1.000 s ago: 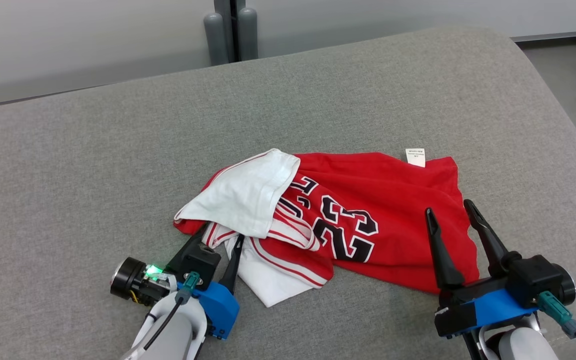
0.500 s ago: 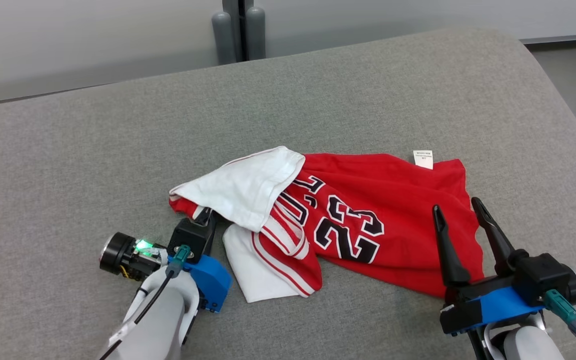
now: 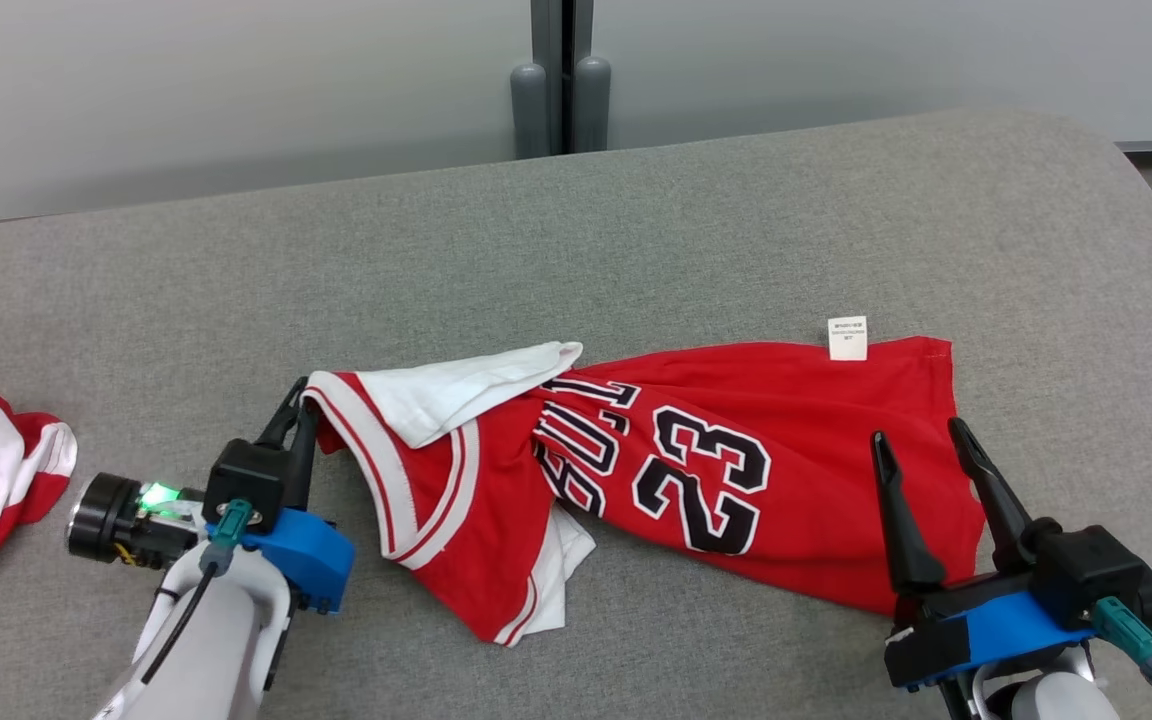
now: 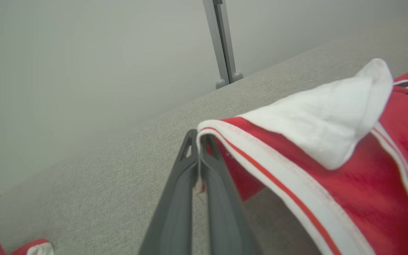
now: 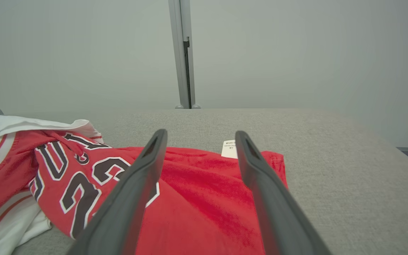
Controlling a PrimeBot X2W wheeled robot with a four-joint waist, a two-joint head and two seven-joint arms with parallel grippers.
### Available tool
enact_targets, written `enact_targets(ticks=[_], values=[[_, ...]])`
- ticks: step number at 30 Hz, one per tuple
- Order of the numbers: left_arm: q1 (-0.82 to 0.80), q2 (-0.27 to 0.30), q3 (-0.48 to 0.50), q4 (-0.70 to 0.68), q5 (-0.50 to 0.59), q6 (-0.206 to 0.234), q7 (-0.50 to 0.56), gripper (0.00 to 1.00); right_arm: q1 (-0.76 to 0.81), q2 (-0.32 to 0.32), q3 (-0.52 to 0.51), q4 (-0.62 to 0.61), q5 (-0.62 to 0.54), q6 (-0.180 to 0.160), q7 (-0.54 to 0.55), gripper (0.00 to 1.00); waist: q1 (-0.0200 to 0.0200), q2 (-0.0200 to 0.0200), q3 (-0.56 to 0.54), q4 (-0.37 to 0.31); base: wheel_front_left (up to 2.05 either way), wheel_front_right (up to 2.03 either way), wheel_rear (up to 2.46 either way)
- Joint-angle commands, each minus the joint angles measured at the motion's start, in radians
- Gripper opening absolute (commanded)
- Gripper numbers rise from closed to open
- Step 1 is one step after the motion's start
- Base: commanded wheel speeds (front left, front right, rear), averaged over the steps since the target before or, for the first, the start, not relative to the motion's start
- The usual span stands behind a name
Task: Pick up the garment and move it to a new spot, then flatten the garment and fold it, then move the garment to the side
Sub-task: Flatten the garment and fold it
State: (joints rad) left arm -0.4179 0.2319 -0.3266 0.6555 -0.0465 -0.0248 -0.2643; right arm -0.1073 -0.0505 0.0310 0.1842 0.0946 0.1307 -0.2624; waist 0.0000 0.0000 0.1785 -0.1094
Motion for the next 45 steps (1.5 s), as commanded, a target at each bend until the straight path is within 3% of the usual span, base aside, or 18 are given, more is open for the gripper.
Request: enact_targets(ticks=[1,20,21,22,30,37,45], values=[[0.014,0.013,0.018,-0.015,-0.011,0.014,0.000,0.00,0.014,0.000,0.001,0.004,0.004,0.000,-0.004,1.00,0.0000,0.0000,-0.004,0.004,0.00,0.00,0.00],[0.012,0.076,0.218,-0.054,-0.075,0.089,0.000,0.00,0.011,0.000,0.003,0.033,-0.017,0.000,-0.004,1.00,0.0000,0.0000,-0.005,-0.024,0.00,0.00,0.00],[0.009,0.077,0.218,-0.048,-0.072,0.086,0.000,0.39,0.011,0.000,0.004,0.035,-0.019,0.000,-0.004,1.00,0.0000,0.0000,-0.006,-0.026,0.00,0.00,0.00],[0.006,0.077,0.216,-0.043,-0.068,0.083,0.000,1.00,0.009,0.000,0.004,0.038,-0.018,0.000,-0.004,1.00,0.0000,0.0000,-0.007,-0.027,0.00,0.00,0.00],[0.078,0.041,0.238,-0.052,-0.073,0.084,0.000,1.00,0.031,0.000,0.004,0.052,-0.018,0.000,-0.004,1.00,0.0000,0.0000,-0.039,-0.013,0.00,0.00,0.00],[0.213,-0.007,0.259,-0.213,-0.060,0.103,0.000,1.00,0.047,0.000,-0.005,0.056,-0.016,0.000,-0.004,1.00,0.0000,0.0000,-0.068,0.024,0.00,0.00,0.00],[0.312,-0.062,0.184,-0.336,-0.010,0.037,0.000,1.00,0.052,0.000,0.008,0.059,-0.007,0.000,-0.004,1.00,0.0000,0.0000,-0.080,0.050,0.00,0.00,0.00]])
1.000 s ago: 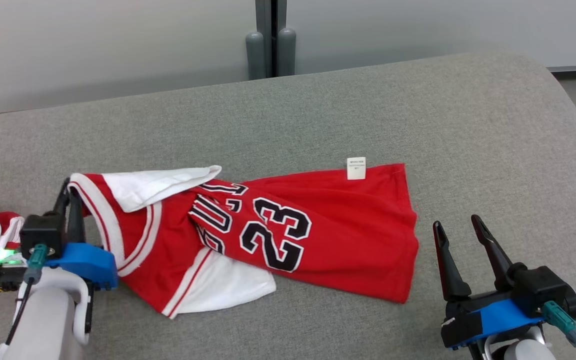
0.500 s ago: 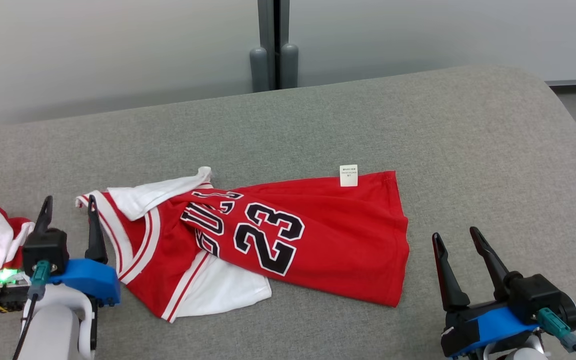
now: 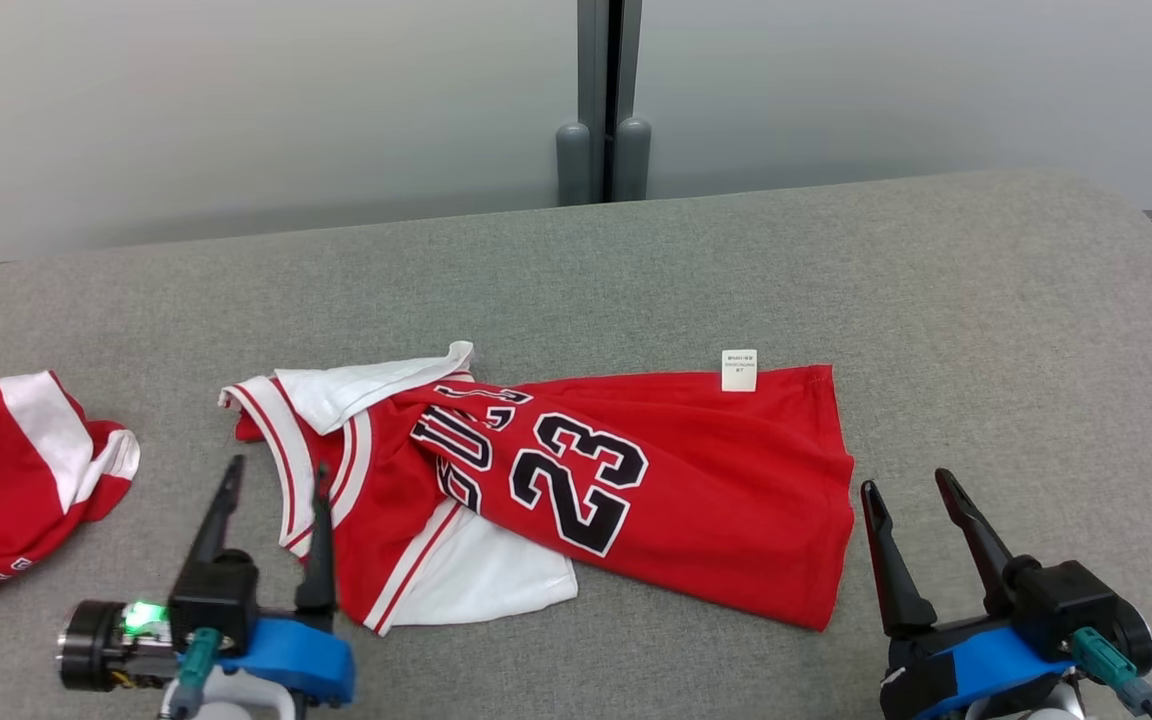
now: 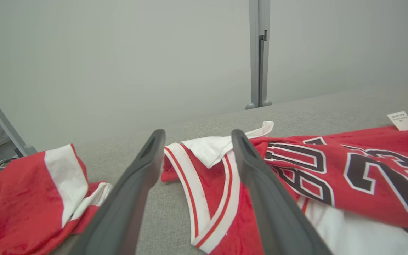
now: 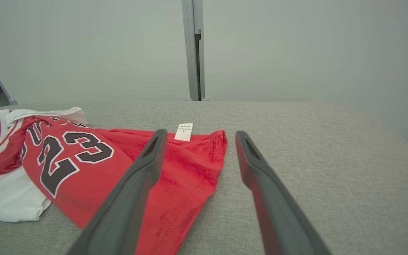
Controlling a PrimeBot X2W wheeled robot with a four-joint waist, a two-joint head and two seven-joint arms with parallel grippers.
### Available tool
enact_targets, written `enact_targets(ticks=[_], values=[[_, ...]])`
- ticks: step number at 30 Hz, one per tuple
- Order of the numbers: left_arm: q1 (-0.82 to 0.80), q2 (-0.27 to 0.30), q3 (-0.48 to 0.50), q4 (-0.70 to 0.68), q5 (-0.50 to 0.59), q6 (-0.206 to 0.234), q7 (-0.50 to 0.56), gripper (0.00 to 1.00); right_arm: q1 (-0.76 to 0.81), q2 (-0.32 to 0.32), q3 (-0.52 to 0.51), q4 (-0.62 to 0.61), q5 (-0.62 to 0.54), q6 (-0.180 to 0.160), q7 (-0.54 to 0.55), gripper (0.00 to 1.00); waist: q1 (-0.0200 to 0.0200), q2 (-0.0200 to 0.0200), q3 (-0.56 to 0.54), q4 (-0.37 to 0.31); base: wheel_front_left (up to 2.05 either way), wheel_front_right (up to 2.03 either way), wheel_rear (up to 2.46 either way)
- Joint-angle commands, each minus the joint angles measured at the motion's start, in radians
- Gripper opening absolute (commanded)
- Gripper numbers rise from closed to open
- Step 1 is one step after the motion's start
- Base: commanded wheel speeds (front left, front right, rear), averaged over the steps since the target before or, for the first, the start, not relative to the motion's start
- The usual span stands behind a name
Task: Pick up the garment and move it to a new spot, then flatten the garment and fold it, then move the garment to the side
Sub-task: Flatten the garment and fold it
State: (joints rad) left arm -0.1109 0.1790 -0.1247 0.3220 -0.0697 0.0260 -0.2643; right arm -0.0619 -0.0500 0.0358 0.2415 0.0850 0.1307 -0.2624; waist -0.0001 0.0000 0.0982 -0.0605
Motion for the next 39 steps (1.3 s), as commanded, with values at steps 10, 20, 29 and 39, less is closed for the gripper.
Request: enact_targets(ticks=[10,20,29,39], values=[[-0.030,-0.056,-0.161,0.101,0.066,-0.097,0.000,1.00,-0.012,-0.001,0.007,0.001,0.002,0.000,-0.004,1.00,0.0001,0.0000,0.016,-0.024,0.00,0.00,0.00],[-0.070,-0.077,-0.306,0.255,0.097,-0.138,0.000,1.00,-0.021,-0.001,0.001,-0.002,0.016,0.000,-0.004,1.00,0.0001,0.0000,0.042,-0.069,0.00,0.00,0.00],[-0.141,-0.080,-0.368,0.383,0.111,-0.145,0.000,1.00,-0.035,-0.001,0.002,-0.006,0.024,0.000,-0.004,1.00,0.0001,0.0000,0.065,-0.094,0.00,0.00,0.00],[-0.200,-0.090,-0.380,0.527,0.089,-0.132,0.006,0.00,-0.030,-0.001,-0.014,-0.005,0.020,0.000,-0.004,1.00,0.0001,0.0000,0.073,-0.102,0.00,0.00,0.00]])
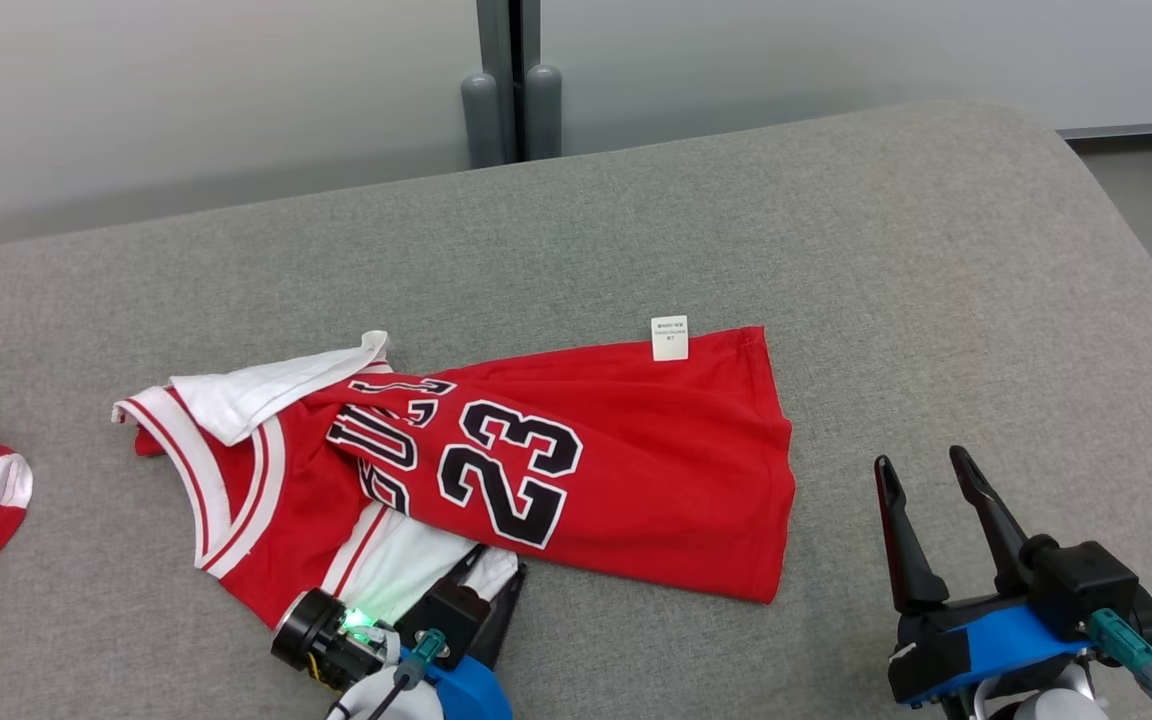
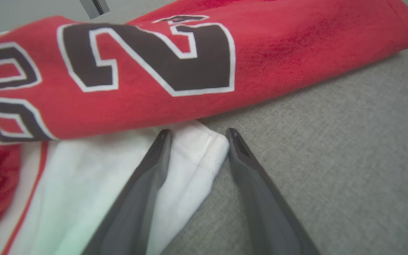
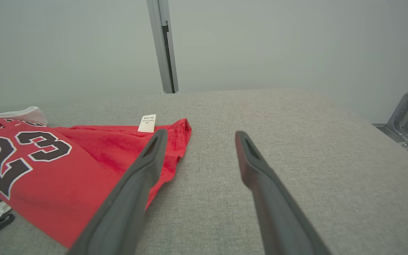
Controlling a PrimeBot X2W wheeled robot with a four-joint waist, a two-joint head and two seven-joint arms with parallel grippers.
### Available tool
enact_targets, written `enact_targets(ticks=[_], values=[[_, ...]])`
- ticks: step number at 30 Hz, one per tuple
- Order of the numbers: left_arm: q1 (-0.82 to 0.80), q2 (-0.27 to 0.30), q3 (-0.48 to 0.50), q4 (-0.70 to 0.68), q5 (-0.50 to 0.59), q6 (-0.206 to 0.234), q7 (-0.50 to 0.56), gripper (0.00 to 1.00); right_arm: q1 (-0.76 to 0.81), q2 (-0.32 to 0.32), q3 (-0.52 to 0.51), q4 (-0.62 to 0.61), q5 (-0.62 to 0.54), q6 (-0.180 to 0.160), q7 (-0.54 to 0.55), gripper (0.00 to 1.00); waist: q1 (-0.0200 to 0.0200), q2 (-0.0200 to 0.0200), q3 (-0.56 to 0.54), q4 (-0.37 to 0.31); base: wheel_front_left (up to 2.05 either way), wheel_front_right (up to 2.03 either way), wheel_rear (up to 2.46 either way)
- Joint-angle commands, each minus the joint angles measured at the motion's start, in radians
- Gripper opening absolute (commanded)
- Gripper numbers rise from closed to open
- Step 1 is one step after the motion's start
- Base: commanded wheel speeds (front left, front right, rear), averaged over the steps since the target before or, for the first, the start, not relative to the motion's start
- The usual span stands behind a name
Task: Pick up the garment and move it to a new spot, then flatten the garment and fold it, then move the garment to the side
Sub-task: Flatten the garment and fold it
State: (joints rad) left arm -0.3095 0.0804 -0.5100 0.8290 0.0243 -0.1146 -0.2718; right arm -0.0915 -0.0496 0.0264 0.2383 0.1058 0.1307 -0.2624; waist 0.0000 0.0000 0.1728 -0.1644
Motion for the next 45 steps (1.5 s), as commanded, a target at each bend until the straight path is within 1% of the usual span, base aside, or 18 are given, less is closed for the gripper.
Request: enact_targets(ticks=[1,4,8,13,18,19,25,30,33,35,36,37,38,45], values=[[-0.005,0.008,0.008,0.018,-0.012,0.010,0.013,0.00,0.002,-0.001,-0.006,0.000,-0.001,0.000,-0.004,1.00,0.0000,0.0000,-0.004,0.005,0.00,0.00,0.00],[0.004,0.002,0.024,-0.022,-0.036,0.019,0.008,0.00,0.010,-0.001,-0.010,0.003,0.003,0.000,-0.004,1.00,0.0000,0.0000,-0.017,0.021,0.00,0.00,0.00],[0.046,0.010,0.043,-0.122,-0.063,0.029,0.007,0.00,0.025,-0.001,-0.011,0.008,0.003,0.000,-0.004,1.00,0.0000,0.0000,-0.041,0.053,0.00,0.00,0.00],[0.137,0.052,0.063,-0.280,-0.076,0.042,0.007,0.00,0.044,-0.001,-0.016,0.013,0.004,0.000,-0.004,1.00,0.0000,0.0000,-0.074,0.102,0.00,0.00,0.00],[0.245,0.105,0.070,-0.386,-0.076,0.057,0.007,0.00,0.065,-0.001,-0.027,0.016,0.000,0.000,-0.004,1.00,0.0000,0.0000,-0.098,0.153,0.00,0.00,0.00],[0.261,0.120,0.064,-0.399,-0.065,0.060,0.007,0.00,0.069,-0.001,-0.031,0.015,-0.001,0.000,-0.004,1.00,0.0000,0.0000,-0.101,0.164,0.00,0.00,0.00],[0.361,0.174,0.091,-0.444,-0.089,0.079,0.007,0.00,0.084,-0.001,-0.038,0.018,-0.006,0.000,-0.004,1.00,0.0000,0.0000,-0.112,0.215,0.00,0.00,0.00],[0.415,0.217,0.134,-0.451,-0.108,0.113,0.007,0.00,0.090,-0.001,-0.043,0.023,-0.008,0.000,-0.004,1.00,0.0000,0.0000,-0.116,0.238,0.00,0.00,0.00],[0.439,0.233,0.156,-0.455,-0.120,0.128,0.007,0.00,0.092,-0.001,-0.045,0.028,-0.009,0.000,-0.004,1.00,0.0000,0.0000,-0.118,0.245,0.00,0.00,0.00],[0.452,0.232,0.172,-0.458,-0.144,0.126,0.007,0.00,0.093,-0.001,-0.046,0.031,-0.011,0.000,-0.004,1.00,0.0000,0.0000,-0.120,0.247,0.00,0.00,0.00],[0.459,0.235,0.172,-0.458,-0.150,0.114,0.007,0.00,0.093,-0.001,-0.046,0.032,-0.011,0.000,-0.004,1.00,0.0000,0.0000,-0.121,0.248,0.00,0.00,0.00],[0.460,0.236,0.173,-0.464,-0.152,0.111,0.007,0.39,0.094,-0.001,-0.046,0.034,-0.011,0.000,-0.004,1.00,0.0000,0.0000,-0.122,0.248,0.00,0.00,0.00],[0.462,0.233,0.177,-0.476,-0.159,0.105,0.007,1.00,0.095,-0.001,-0.045,0.036,-0.012,0.000,-0.004,1.00,0.0000,0.0000,-0.123,0.249,0.00,0.00,0.00],[0.471,0.179,0.233,-0.617,-0.181,0.084,0.007,1.00,0.086,-0.001,-0.043,0.046,-0.015,0.000,-0.004,1.00,0.0000,0.0000,-0.129,0.237,0.00,0.00,0.00]])
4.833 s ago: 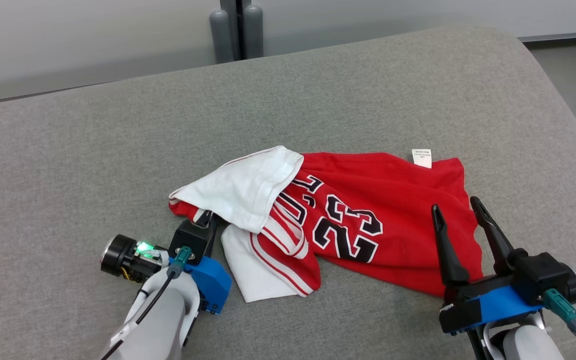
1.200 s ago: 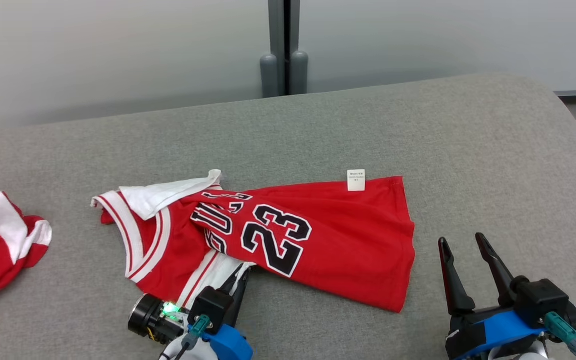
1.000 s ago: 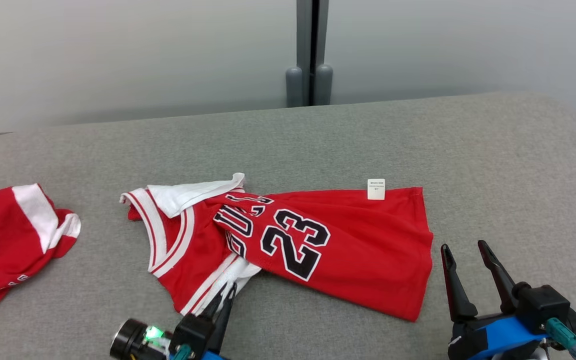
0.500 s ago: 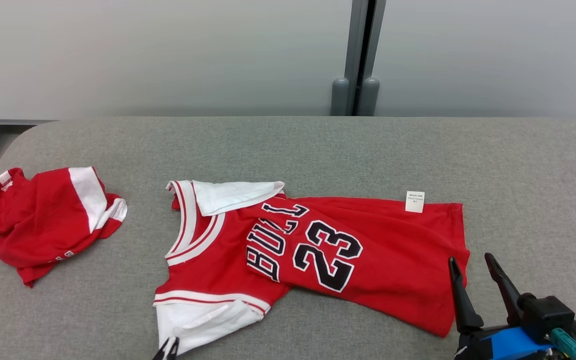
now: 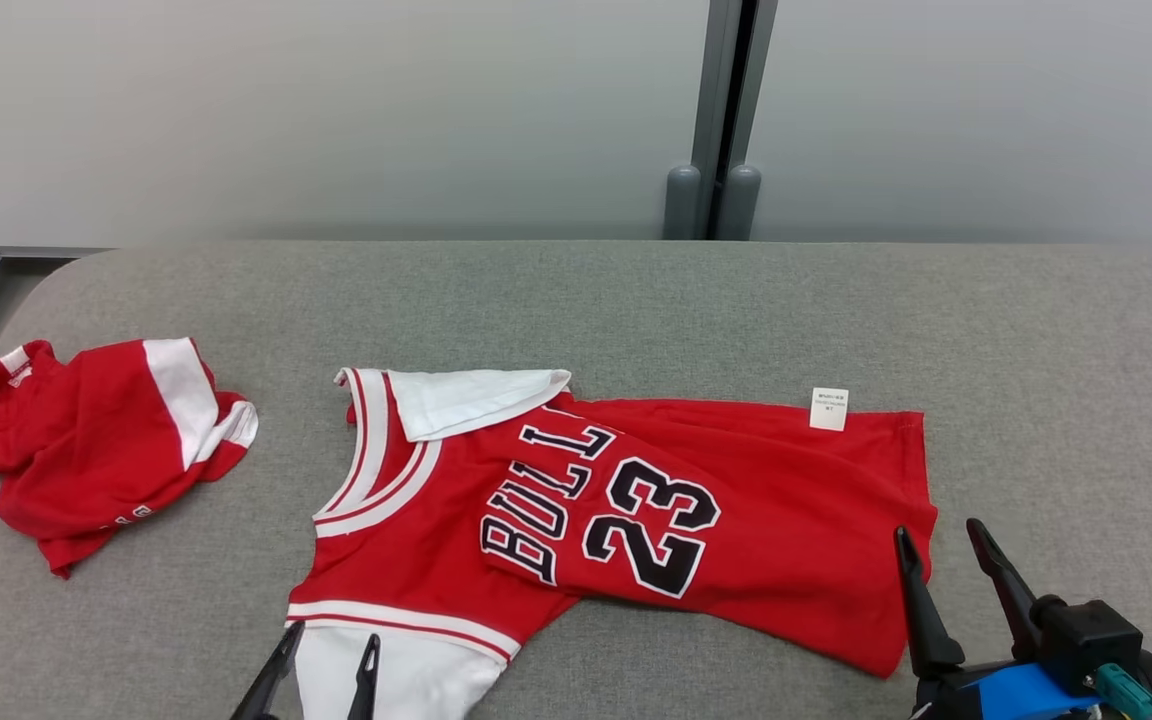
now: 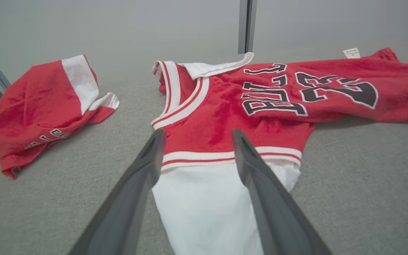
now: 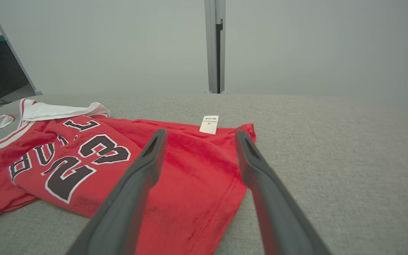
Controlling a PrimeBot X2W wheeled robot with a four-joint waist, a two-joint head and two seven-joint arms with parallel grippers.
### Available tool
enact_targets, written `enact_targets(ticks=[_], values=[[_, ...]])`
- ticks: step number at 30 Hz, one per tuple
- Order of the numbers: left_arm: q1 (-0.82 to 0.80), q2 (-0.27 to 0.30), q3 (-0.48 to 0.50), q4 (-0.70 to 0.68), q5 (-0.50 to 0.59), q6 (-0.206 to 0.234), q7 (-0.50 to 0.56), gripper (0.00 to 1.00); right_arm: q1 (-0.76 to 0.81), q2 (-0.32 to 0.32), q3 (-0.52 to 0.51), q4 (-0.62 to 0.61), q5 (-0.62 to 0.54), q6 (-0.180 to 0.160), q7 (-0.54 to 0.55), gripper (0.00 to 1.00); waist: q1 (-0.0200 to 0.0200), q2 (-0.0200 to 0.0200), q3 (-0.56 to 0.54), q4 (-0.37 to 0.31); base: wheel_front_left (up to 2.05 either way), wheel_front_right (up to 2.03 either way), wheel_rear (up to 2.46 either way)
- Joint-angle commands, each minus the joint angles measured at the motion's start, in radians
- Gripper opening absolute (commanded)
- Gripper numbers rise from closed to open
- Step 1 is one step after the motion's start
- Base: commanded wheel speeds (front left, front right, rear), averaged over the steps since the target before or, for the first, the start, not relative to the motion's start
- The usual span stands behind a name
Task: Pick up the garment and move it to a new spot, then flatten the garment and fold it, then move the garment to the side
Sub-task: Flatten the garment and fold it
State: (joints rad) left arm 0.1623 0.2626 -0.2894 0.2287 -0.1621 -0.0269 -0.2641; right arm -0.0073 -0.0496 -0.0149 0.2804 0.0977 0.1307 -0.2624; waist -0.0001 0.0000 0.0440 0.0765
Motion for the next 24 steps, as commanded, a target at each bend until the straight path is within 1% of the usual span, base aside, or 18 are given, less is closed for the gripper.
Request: enact_targets(ticks=[1,7,13,15,17,21,24], values=[[-0.006,-0.014,0.023,-0.032,0.005,-0.006,-0.001,1.00,0.000,-0.001,-0.002,0.005,-0.009,0.000,-0.004,1.00,0.0001,0.0000,-0.001,-0.008,0.00,0.00,0.00],[-0.044,-0.078,0.096,-0.072,0.009,-0.017,-0.001,1.00,-0.009,-0.001,-0.005,0.008,-0.012,0.000,-0.003,1.00,0.0001,0.0000,-0.001,-0.033,0.00,0.00,0.00],[-0.087,-0.149,0.220,-0.098,0.003,0.008,0.000,1.00,-0.013,-0.002,-0.017,0.007,-0.013,0.000,-0.004,1.00,0.0001,0.0000,0.009,-0.068,0.00,0.00,0.00],[-0.097,-0.164,0.257,-0.101,0.012,0.009,0.000,1.00,-0.013,-0.001,-0.020,0.009,-0.014,0.000,-0.004,1.00,0.0001,0.0000,0.013,-0.078,0.00,0.00,0.00],[-0.102,-0.169,0.272,-0.100,0.019,0.010,0.000,1.00,-0.012,-0.001,-0.022,0.011,-0.015,0.000,-0.004,1.00,0.0001,0.0000,0.016,-0.083,0.00,0.00,0.00],[-0.112,-0.186,0.318,-0.089,0.049,0.029,0.000,1.00,-0.015,-0.001,-0.031,0.018,-0.015,0.000,-0.004,1.00,0.0001,0.0000,0.026,-0.099,0.00,0.00,0.00],[-0.114,-0.193,0.338,-0.077,0.068,0.036,0.000,1.00,-0.017,-0.001,-0.039,0.030,-0.015,0.000,-0.004,1.00,0.0001,0.0000,0.031,-0.105,0.00,0.00,0.00]])
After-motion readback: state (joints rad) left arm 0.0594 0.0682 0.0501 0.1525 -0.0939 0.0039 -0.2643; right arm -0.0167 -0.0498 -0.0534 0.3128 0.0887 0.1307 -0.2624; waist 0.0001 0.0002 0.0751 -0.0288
